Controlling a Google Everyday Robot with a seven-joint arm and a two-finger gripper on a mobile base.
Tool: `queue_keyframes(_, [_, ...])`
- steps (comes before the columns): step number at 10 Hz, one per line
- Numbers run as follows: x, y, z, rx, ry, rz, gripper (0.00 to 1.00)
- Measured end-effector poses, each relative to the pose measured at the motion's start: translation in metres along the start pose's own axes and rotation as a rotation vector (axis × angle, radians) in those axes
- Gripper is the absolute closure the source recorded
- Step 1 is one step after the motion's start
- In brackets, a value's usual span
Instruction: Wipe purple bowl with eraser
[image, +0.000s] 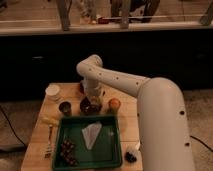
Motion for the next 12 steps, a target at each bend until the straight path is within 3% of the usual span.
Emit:
queue_keyframes(2, [-0.004,-0.025,0.002,-0.006,-0.006,-0.044,0.97])
queue_keyframes(5, [-0.037,-0.044,0.010,0.011,-0.035,-0.124,0.97])
queue_keyframes(8, [-0.057,-0.017,0.012,0.026,-0.049,-0.113,0.97])
queue_keyframes(12, [-0.035,0.035,0.007,0.028,-0.021,-0.006,0.97])
